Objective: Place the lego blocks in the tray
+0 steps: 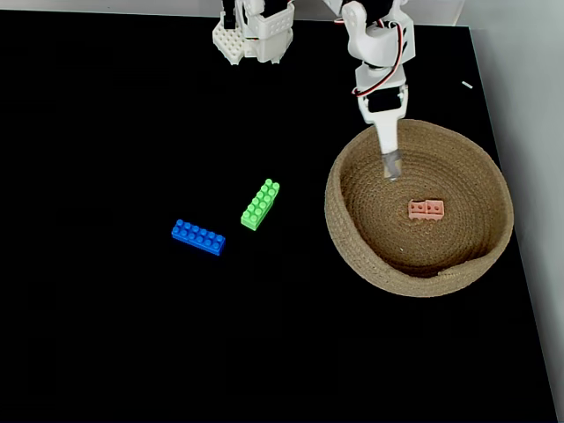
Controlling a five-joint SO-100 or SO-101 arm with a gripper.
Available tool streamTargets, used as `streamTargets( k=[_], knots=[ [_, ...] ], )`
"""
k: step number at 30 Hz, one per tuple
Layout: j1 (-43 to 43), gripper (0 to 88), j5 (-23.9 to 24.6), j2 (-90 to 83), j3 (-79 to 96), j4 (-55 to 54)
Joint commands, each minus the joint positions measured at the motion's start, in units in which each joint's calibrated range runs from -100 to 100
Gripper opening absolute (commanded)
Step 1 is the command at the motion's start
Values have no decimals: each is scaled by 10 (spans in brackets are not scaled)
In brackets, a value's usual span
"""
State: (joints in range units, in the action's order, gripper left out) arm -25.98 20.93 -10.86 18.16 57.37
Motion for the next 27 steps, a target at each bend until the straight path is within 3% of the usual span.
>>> streamTargets(
  k=[1,4,7,22,27],
  knots=[
    [88,348,21,-27,-52,88],
    [154,332,26,-46,-63,136],
    [201,295,-5,-75,-33,131],
    [344,372,-321,-84,76,87],
    [352,352,-379,-25,46,128]
  ],
)
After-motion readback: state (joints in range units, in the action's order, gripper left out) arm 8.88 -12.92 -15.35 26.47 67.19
